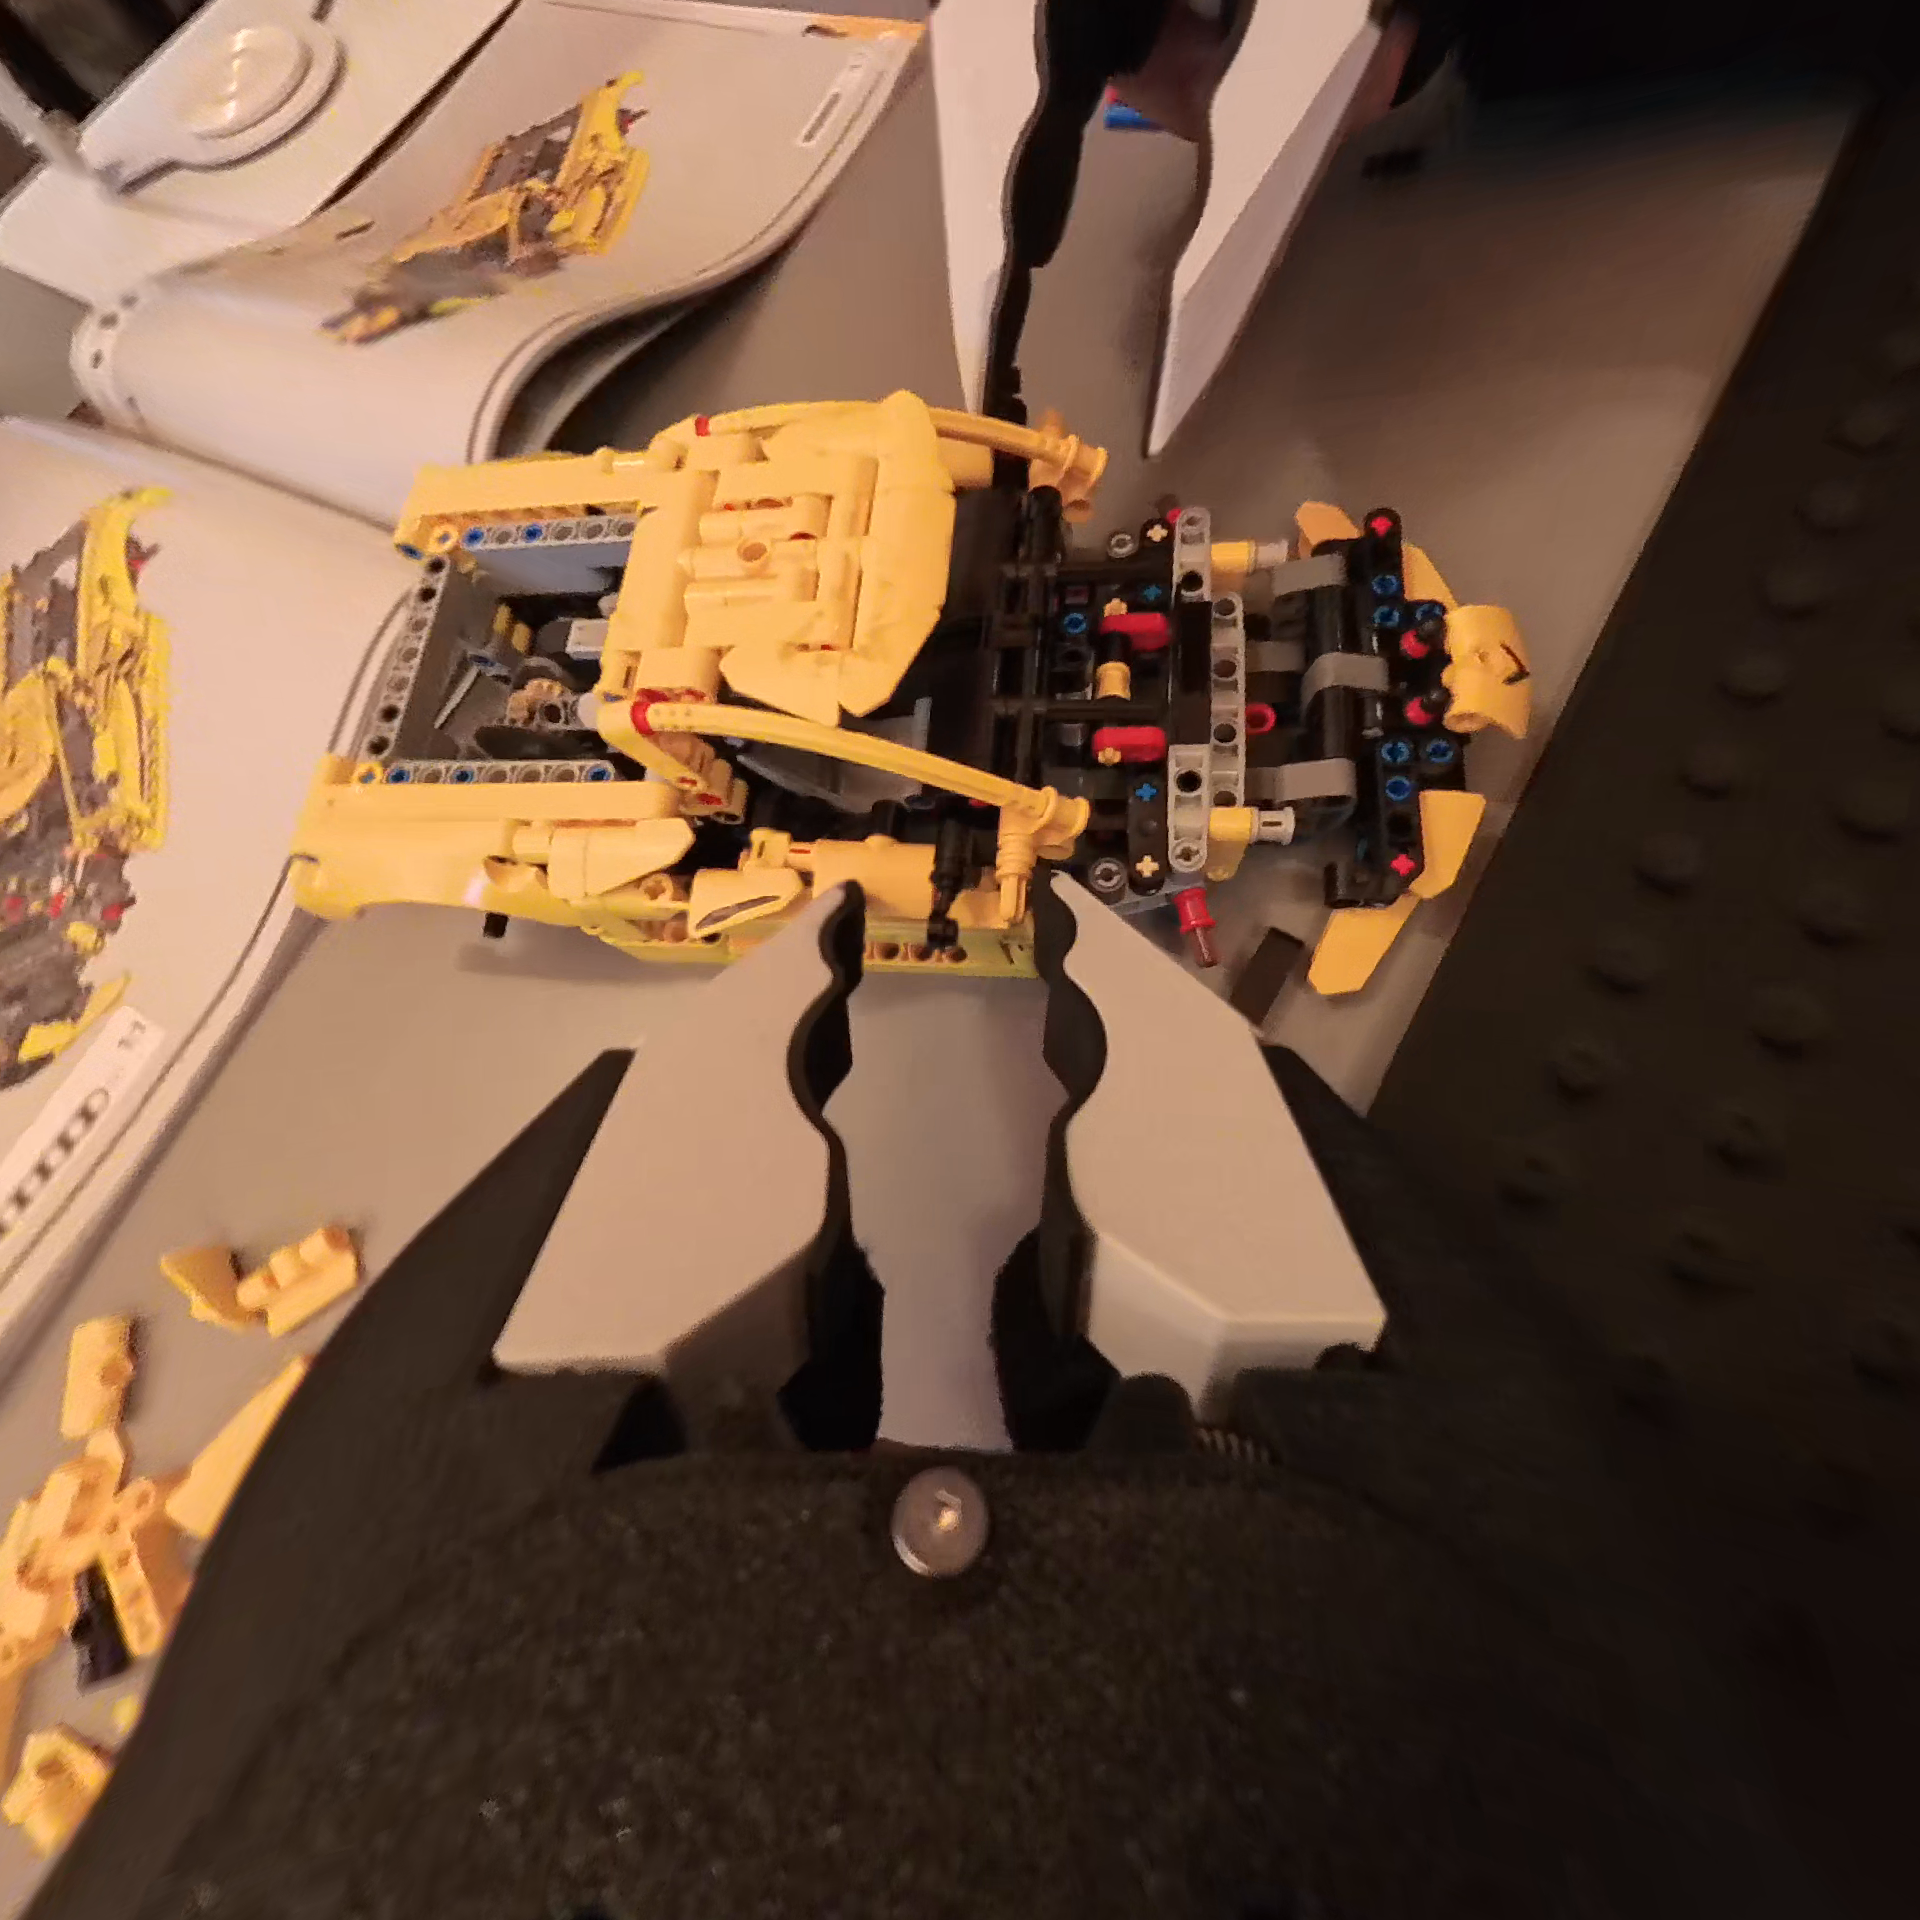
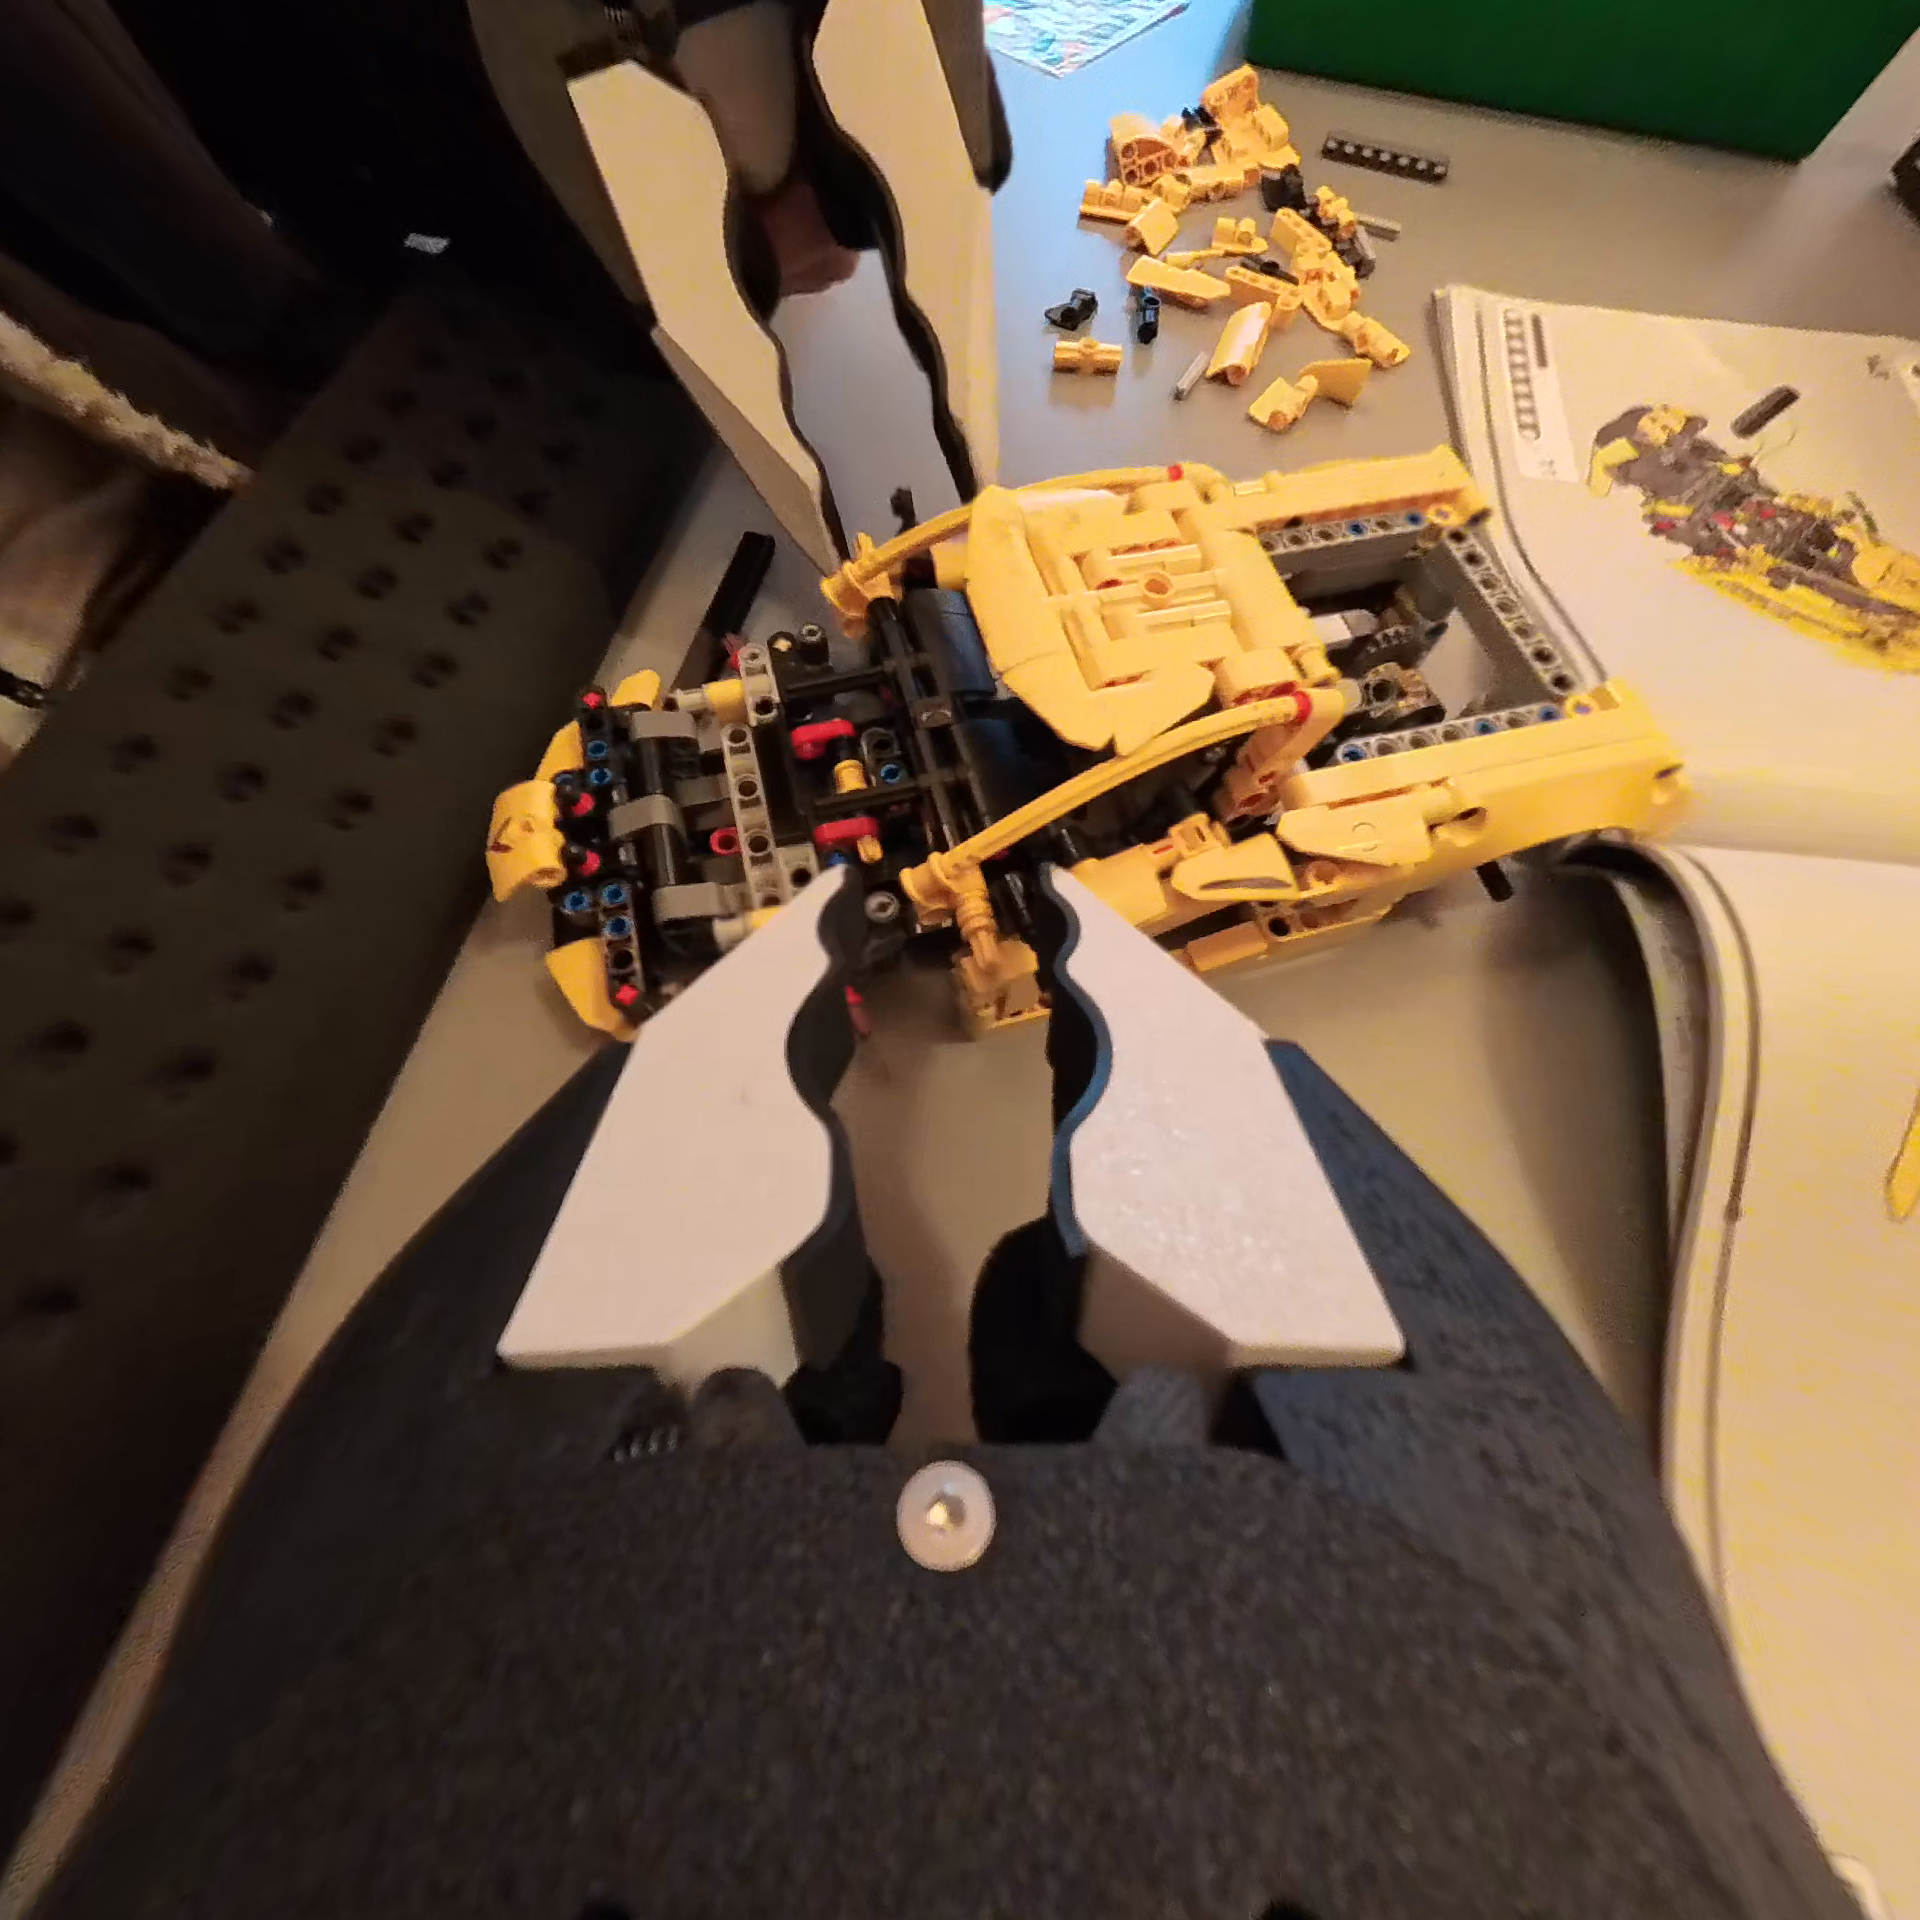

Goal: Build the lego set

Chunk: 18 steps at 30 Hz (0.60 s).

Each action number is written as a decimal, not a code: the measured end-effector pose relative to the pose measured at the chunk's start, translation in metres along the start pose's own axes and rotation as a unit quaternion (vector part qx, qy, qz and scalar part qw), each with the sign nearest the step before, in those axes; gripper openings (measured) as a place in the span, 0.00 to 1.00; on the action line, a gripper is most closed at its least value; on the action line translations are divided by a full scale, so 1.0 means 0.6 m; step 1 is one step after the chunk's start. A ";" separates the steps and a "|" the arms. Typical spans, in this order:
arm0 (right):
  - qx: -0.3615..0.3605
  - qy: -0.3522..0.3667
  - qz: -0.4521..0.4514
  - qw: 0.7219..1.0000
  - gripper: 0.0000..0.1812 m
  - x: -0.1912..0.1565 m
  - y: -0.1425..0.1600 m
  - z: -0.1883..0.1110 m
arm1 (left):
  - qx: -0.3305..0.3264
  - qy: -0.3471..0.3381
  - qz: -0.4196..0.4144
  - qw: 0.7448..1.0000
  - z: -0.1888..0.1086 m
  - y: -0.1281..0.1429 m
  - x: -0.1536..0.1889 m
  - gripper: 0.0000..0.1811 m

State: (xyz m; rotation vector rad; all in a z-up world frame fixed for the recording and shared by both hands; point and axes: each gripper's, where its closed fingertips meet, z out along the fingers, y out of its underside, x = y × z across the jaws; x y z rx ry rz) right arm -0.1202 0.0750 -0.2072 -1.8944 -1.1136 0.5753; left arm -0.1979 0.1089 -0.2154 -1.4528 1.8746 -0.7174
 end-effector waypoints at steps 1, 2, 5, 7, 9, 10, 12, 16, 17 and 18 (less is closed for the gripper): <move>0.002 0.004 0.011 1.000 0.19 -0.004 0.001 -0.003 | 0.001 0.009 0.014 1.000 0.002 -0.003 0.001 0.18; 0.005 0.007 0.021 1.000 0.21 -0.008 0.002 -0.006 | 0.001 0.018 0.027 0.999 0.005 -0.005 0.003 0.18; 0.009 0.024 0.039 0.999 0.24 -0.016 0.006 -0.013 | 0.002 0.049 0.067 0.997 0.011 -0.012 0.009 0.16; 0.010 0.035 0.035 0.999 0.25 -0.016 0.007 -0.018 | 0.003 0.066 0.090 0.994 0.013 -0.015 0.015 0.13; 0.020 0.050 0.045 0.998 0.24 -0.004 0.007 -0.028 | -0.001 0.063 0.096 0.993 0.011 -0.013 0.015 0.13; 0.027 0.059 0.058 0.996 0.25 0.006 0.007 -0.035 | -0.002 0.060 0.089 0.994 0.008 -0.012 0.015 0.13; 0.026 0.061 0.095 0.993 0.29 0.019 0.015 -0.041 | 0.004 0.050 0.058 0.997 -0.001 -0.007 0.007 0.16; -0.046 0.030 0.131 0.990 0.35 -0.001 0.059 -0.016 | 0.011 0.063 -0.040 0.997 -0.027 0.023 -0.016 0.21; -0.053 0.027 0.130 0.990 0.34 -0.007 0.063 -0.009 | 0.000 0.075 -0.058 0.995 -0.027 0.035 -0.022 0.22; -0.055 0.023 0.128 0.990 0.32 -0.012 0.062 -0.003 | -0.012 0.087 -0.072 0.994 -0.023 0.046 -0.026 0.22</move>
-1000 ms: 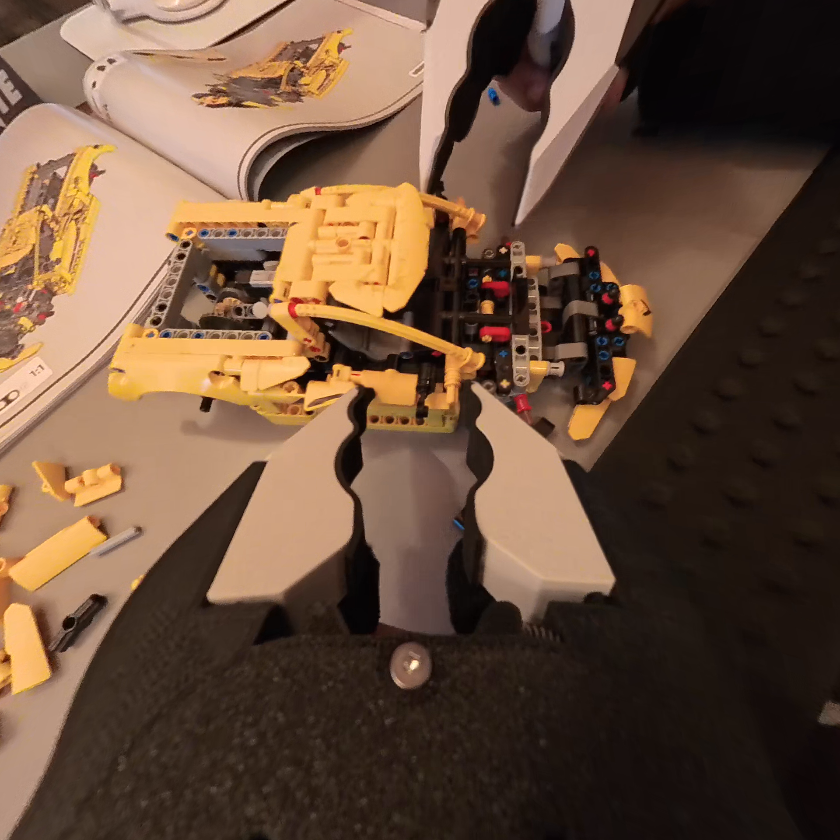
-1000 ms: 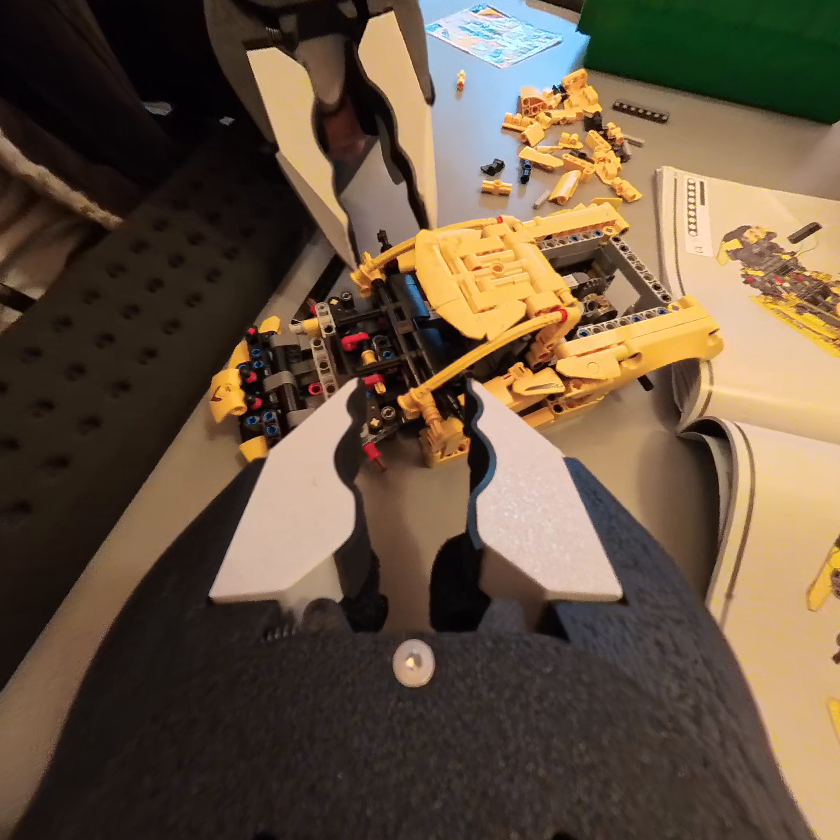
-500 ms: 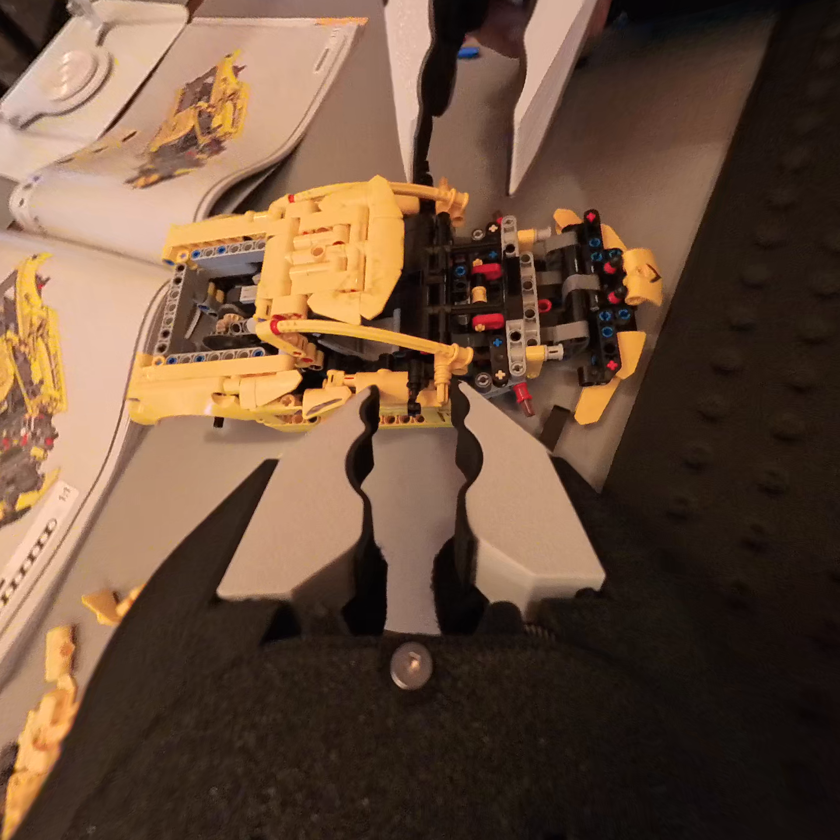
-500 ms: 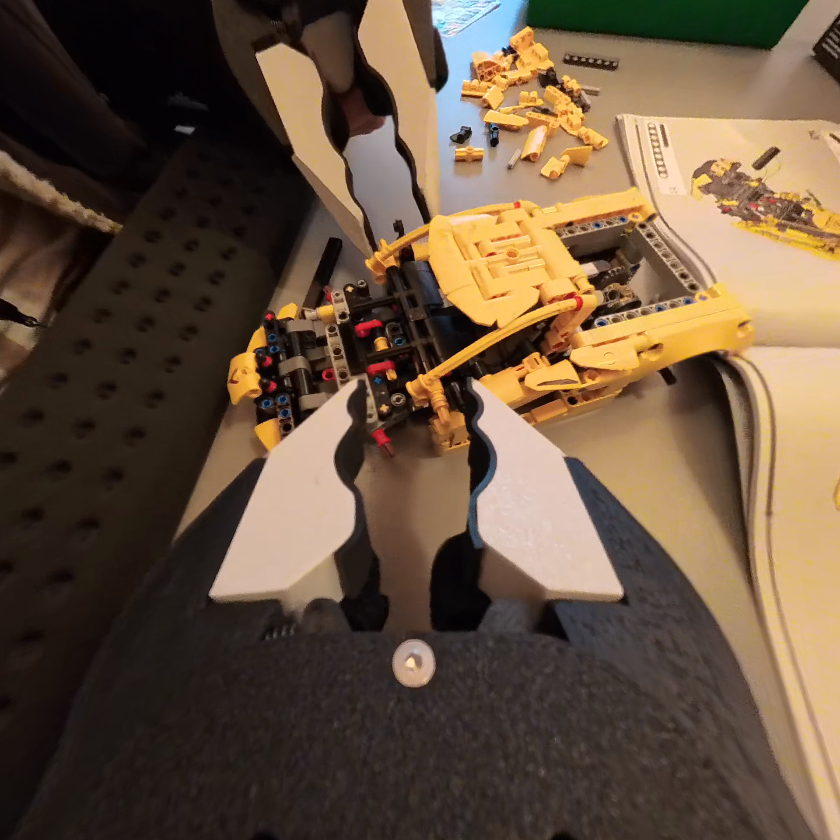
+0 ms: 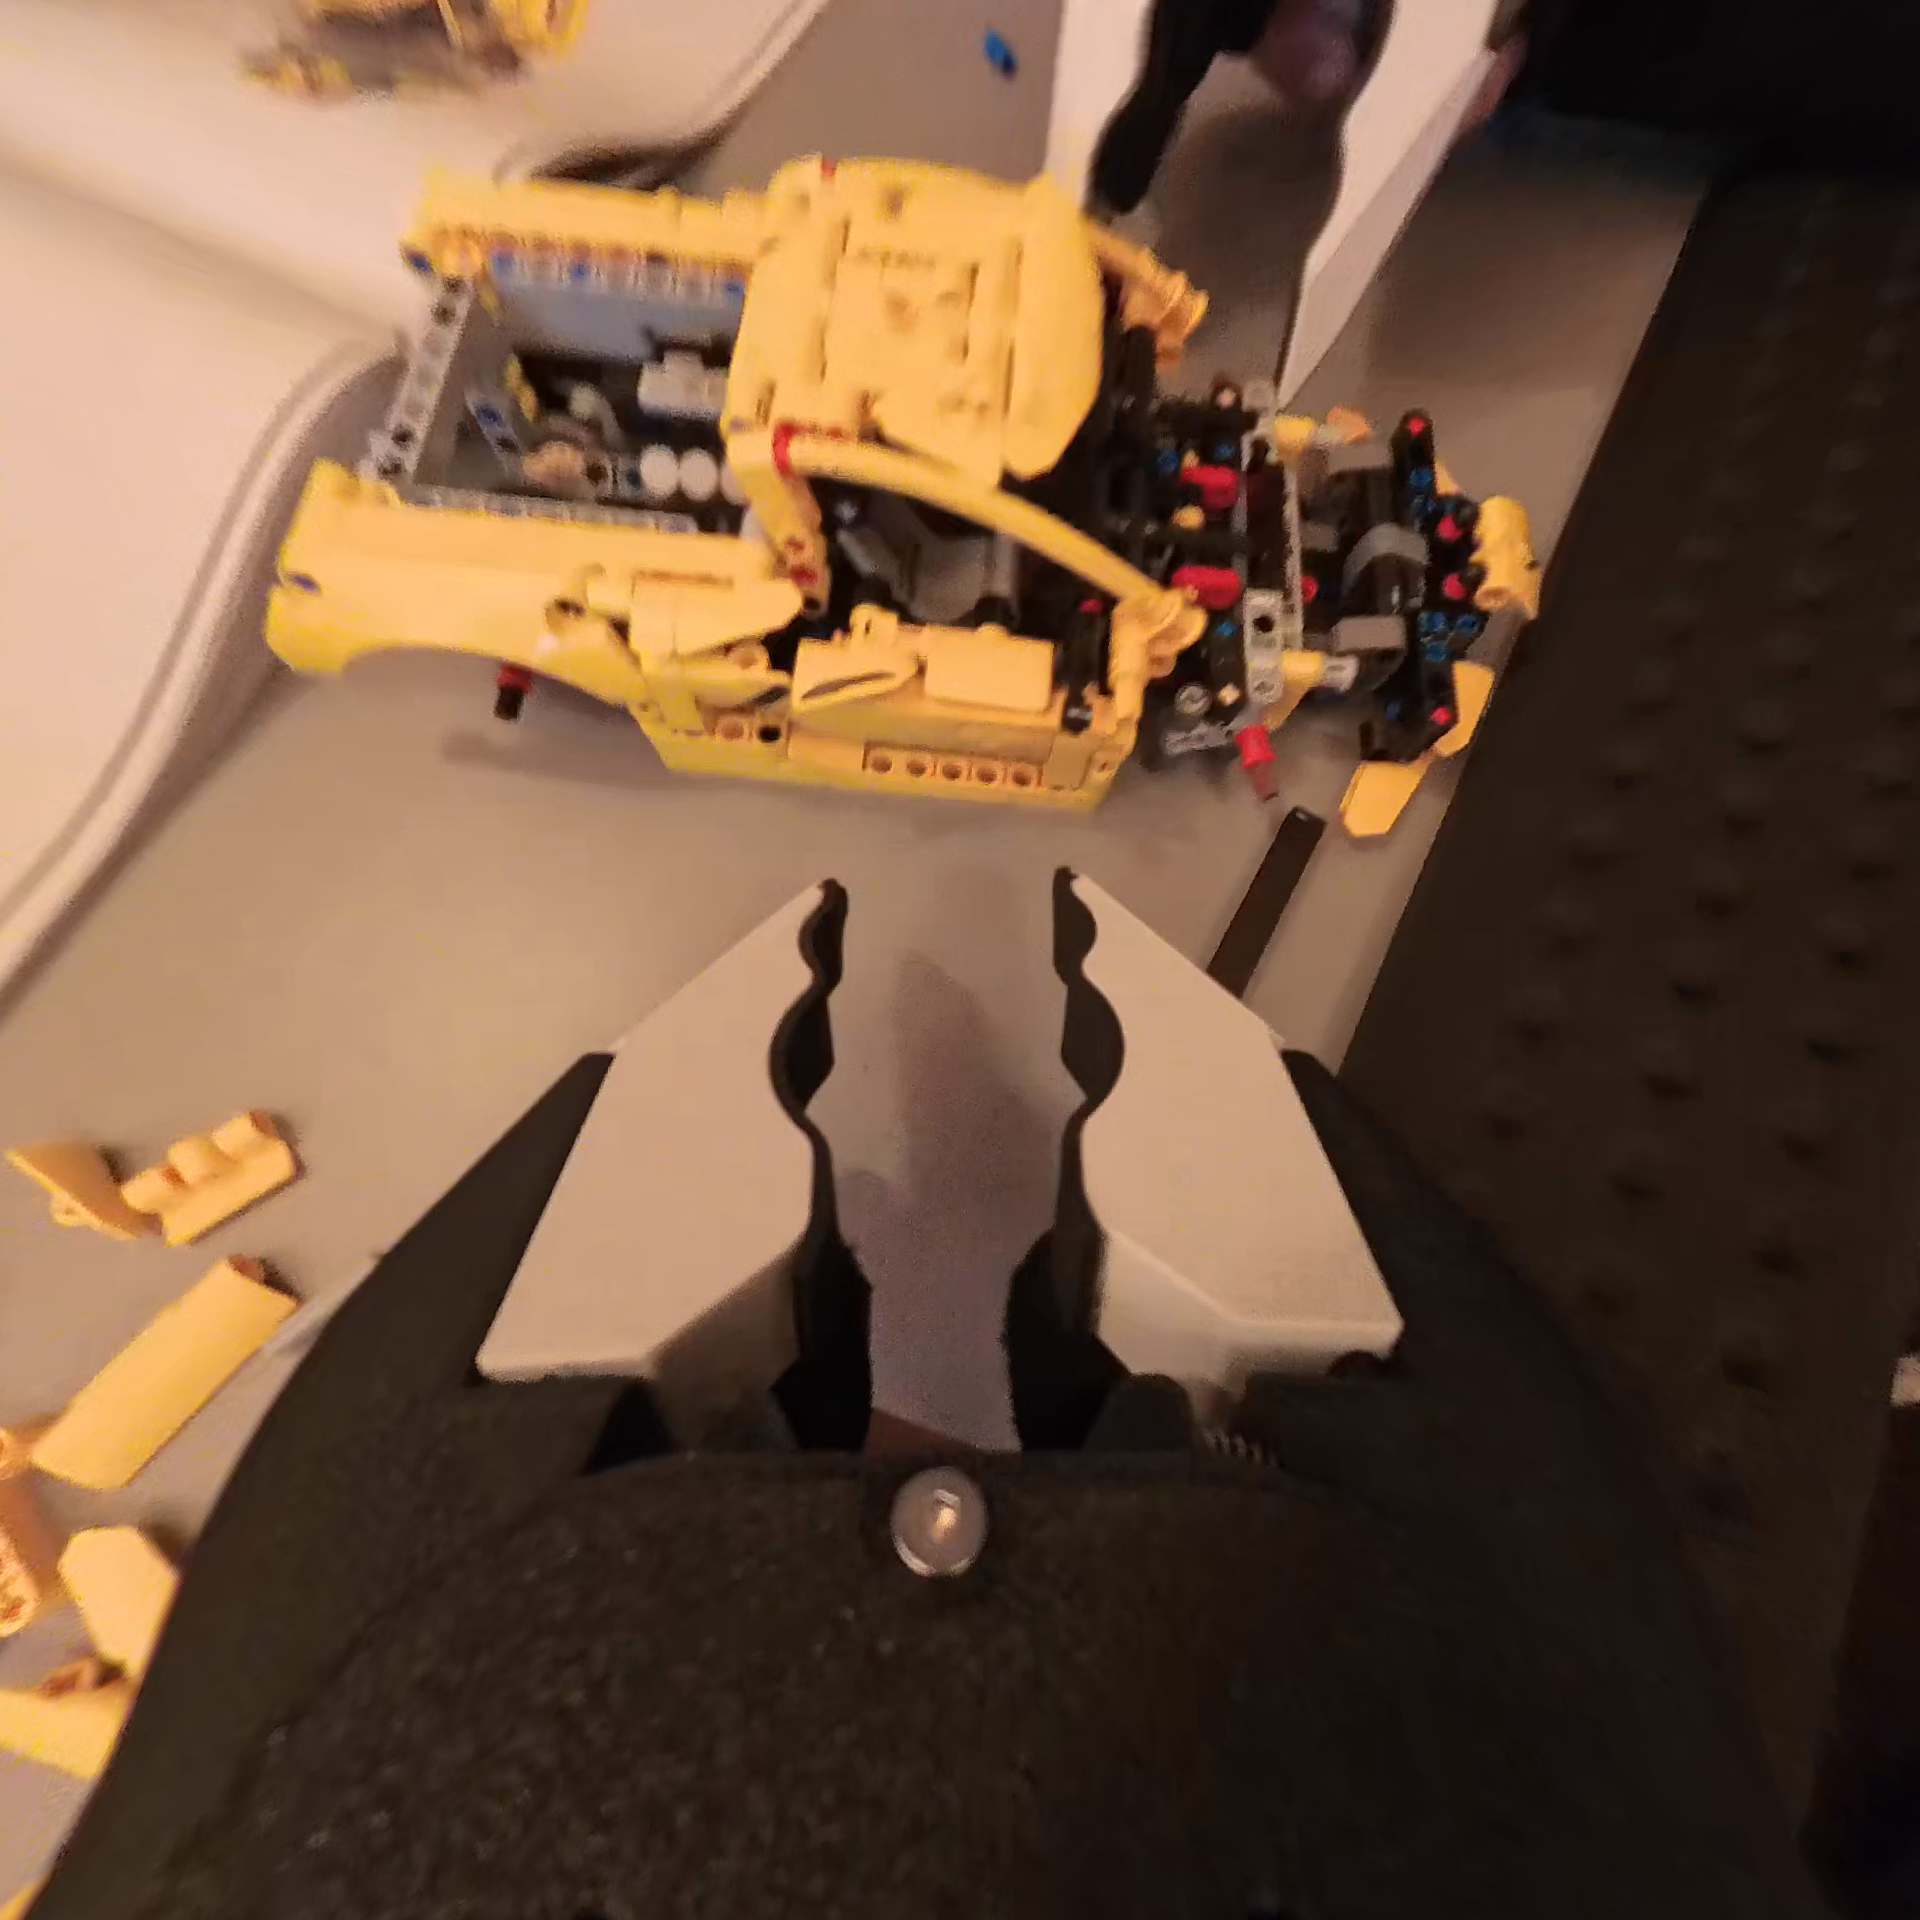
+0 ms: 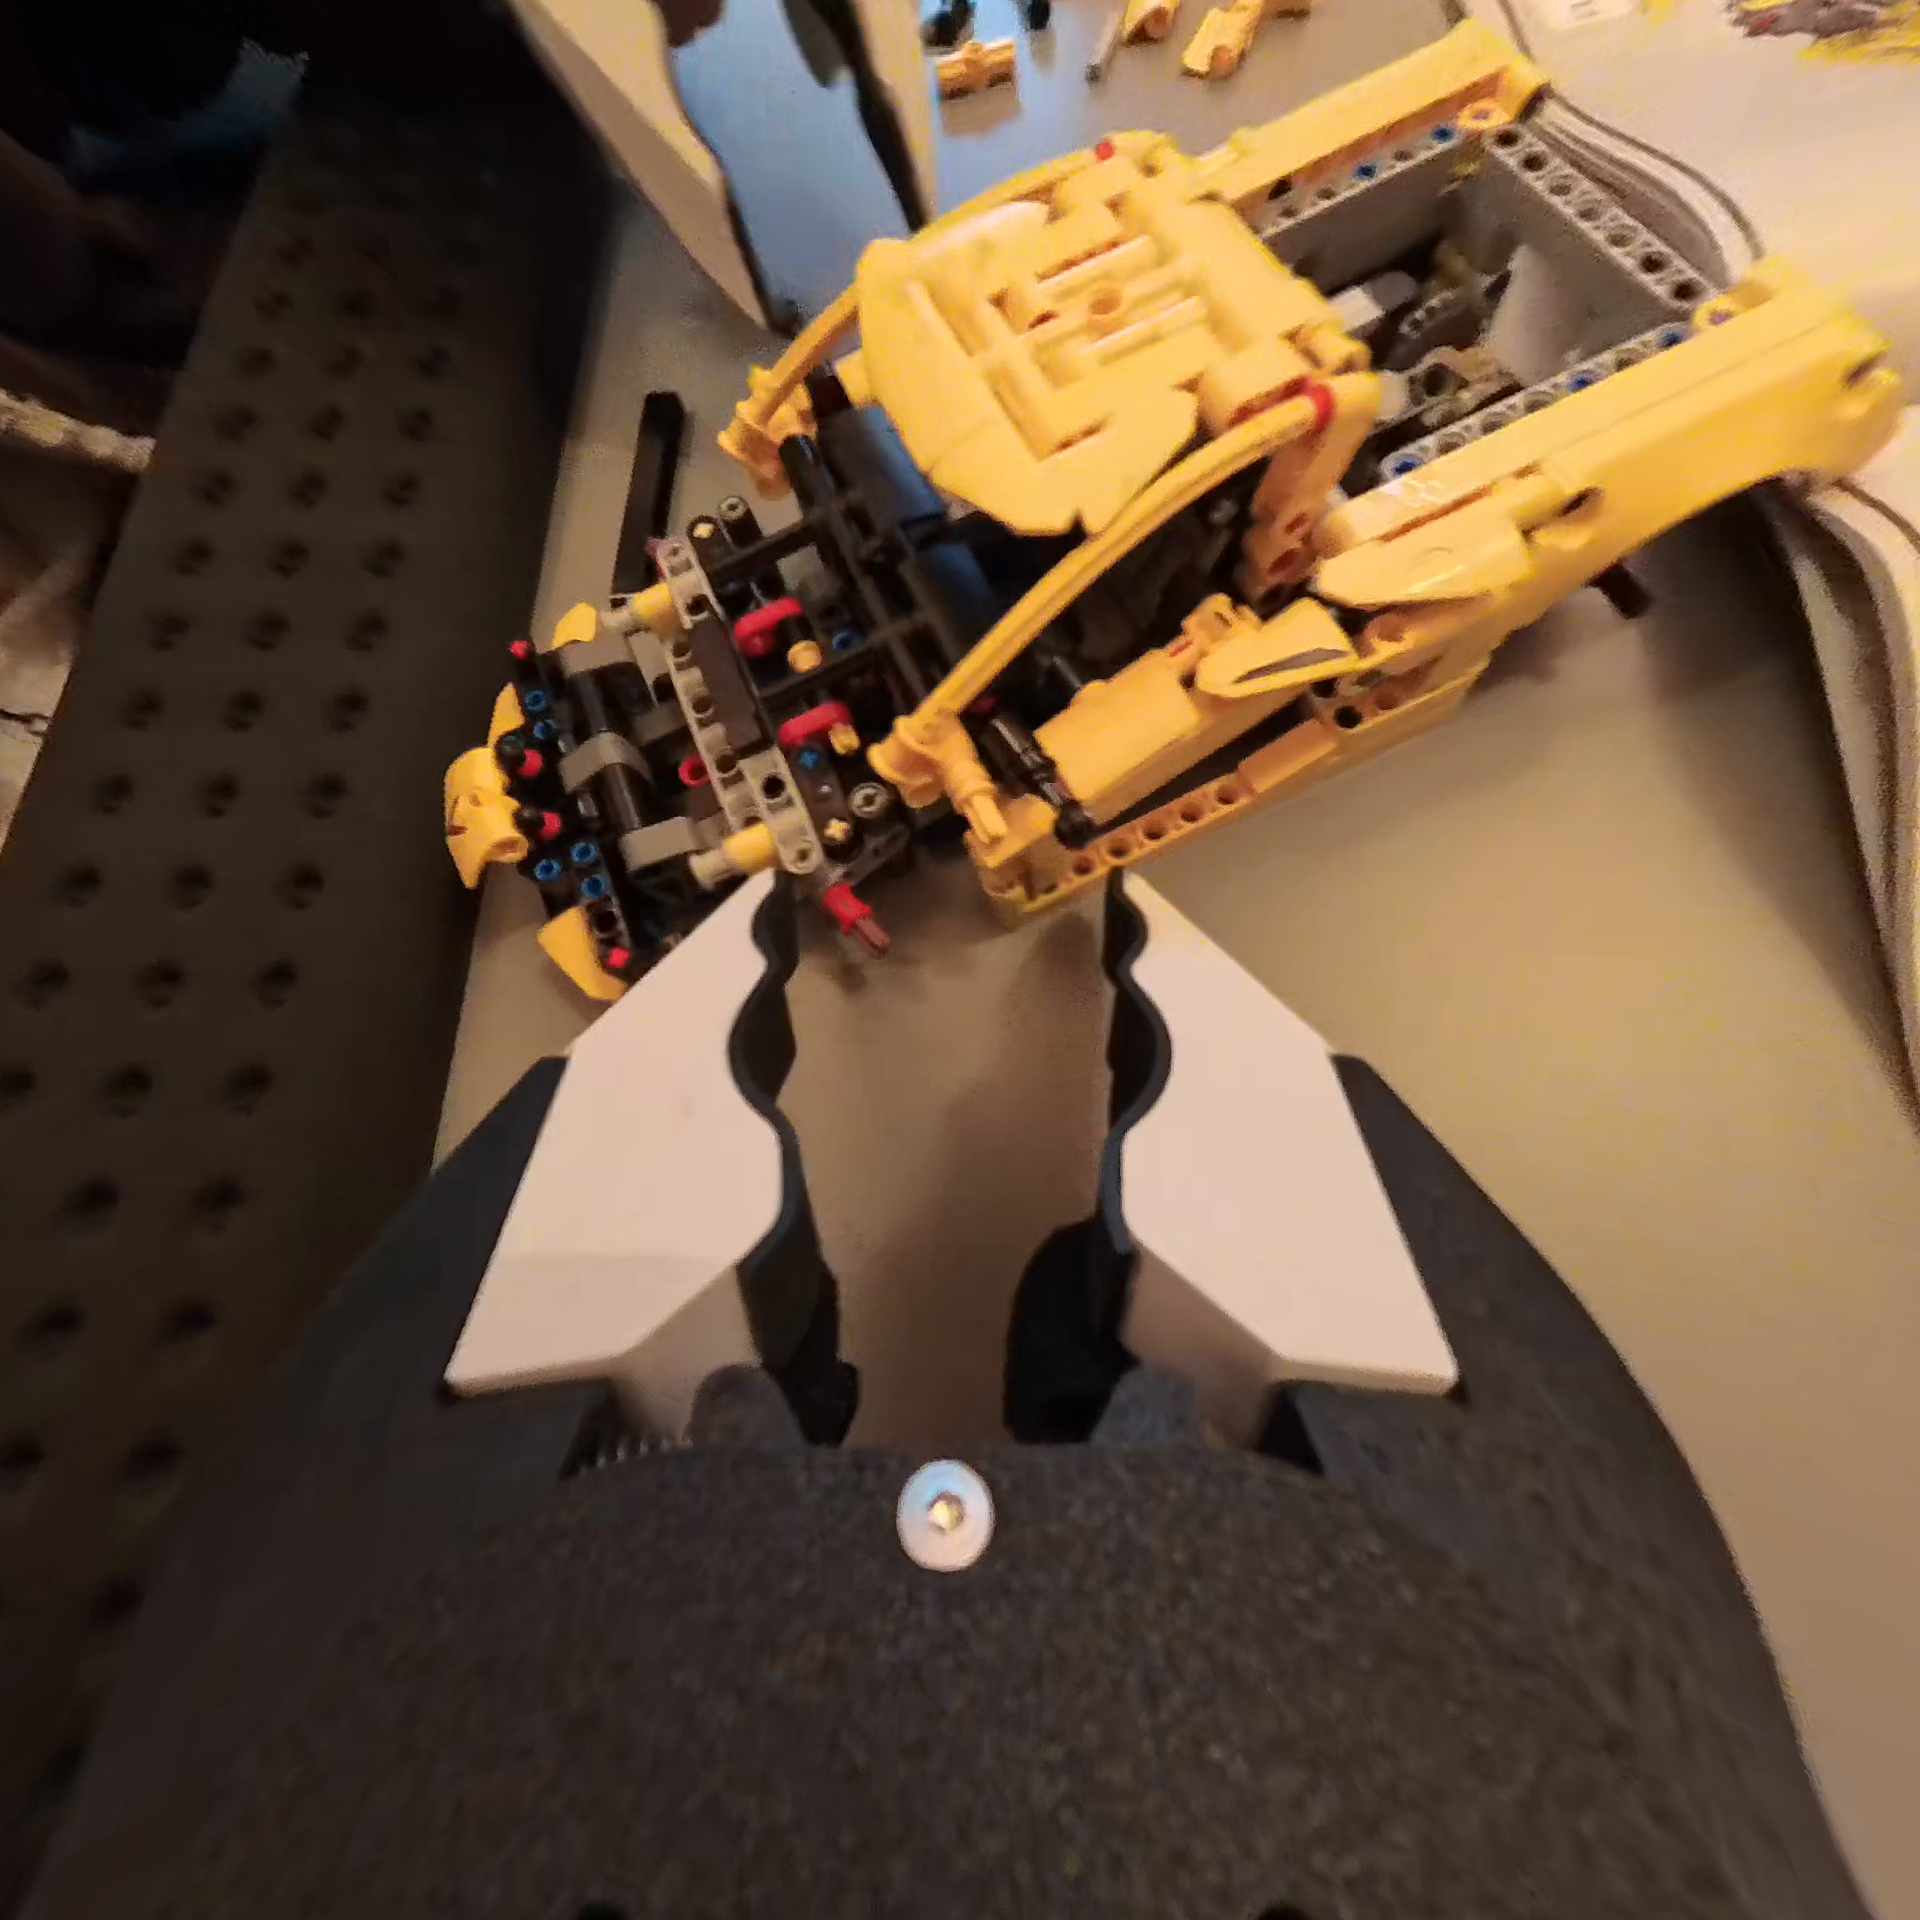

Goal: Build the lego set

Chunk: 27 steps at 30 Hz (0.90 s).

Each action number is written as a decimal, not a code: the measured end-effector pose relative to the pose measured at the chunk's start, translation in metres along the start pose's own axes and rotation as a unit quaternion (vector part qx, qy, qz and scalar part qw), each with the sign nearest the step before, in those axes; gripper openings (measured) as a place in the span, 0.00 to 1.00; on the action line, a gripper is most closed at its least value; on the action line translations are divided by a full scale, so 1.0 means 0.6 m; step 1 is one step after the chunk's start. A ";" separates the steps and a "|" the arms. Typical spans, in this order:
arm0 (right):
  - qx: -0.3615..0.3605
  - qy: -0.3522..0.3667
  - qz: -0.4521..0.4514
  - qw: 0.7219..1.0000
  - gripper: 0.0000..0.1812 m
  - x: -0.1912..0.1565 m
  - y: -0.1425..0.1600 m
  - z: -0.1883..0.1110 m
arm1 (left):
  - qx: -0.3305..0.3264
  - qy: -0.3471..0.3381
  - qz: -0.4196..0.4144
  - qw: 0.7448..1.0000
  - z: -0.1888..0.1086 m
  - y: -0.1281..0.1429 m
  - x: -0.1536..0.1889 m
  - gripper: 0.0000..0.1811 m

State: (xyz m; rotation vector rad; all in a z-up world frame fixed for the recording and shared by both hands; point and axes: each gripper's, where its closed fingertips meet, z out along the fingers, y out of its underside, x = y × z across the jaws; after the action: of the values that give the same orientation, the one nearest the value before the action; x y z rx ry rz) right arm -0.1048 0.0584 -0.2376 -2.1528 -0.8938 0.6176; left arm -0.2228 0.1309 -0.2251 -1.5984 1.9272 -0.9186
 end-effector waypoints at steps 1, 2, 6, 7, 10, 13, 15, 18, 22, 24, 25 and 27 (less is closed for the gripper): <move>0.001 -0.002 0.000 1.000 0.29 -0.005 -0.002 0.002 | -0.013 0.018 -0.006 1.000 0.007 0.009 -0.001 0.22; 0.003 0.000 0.005 1.000 0.27 -0.008 -0.003 0.003 | -0.027 0.035 -0.005 0.999 0.015 0.014 0.002 0.22; 0.028 0.000 0.036 0.999 0.28 -0.023 -0.009 0.001 | -0.045 0.050 0.037 0.997 0.045 -0.001 0.006 0.22; 0.033 -0.003 0.044 0.998 0.28 -0.030 -0.011 -0.002 | -0.046 0.053 0.046 0.996 0.049 -0.006 0.009 0.22; 0.031 0.017 0.056 0.998 0.34 -0.042 -0.007 -0.007 | -0.051 0.060 0.070 0.994 0.056 -0.014 0.021 0.22; 0.041 0.034 0.074 0.996 0.40 -0.057 -0.002 -0.012 | -0.051 0.075 0.083 0.992 0.062 -0.017 0.038 0.21; 0.046 0.042 0.093 0.994 0.43 -0.067 0.002 -0.017 | -0.048 0.090 0.087 0.991 0.067 -0.021 0.054 0.21; 0.036 0.018 0.103 0.994 0.28 -0.102 0.012 -0.021 | -0.047 0.089 0.112 0.989 0.078 -0.026 0.068 0.22; 0.014 0.024 0.116 0.993 0.23 -0.127 0.030 -0.021 | -0.053 0.096 0.123 0.986 0.092 -0.039 0.072 0.22; 0.000 0.013 0.139 0.990 0.22 -0.142 0.040 -0.013 | -0.056 0.092 0.129 0.986 0.102 -0.048 0.070 0.22; -0.001 0.013 0.146 0.989 0.22 -0.146 0.040 -0.012 | -0.056 0.086 0.136 0.985 0.108 -0.053 0.069 0.22; -0.017 0.030 0.139 0.990 0.20 -0.153 0.045 -0.010 | -0.056 0.084 0.142 0.985 0.121 -0.064 0.068 0.22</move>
State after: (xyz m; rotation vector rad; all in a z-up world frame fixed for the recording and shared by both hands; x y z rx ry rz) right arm -0.1493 -0.0267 -0.2407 -2.3353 -0.5801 0.6734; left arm -0.1537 0.0732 -0.2425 -1.2907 2.2876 -0.8608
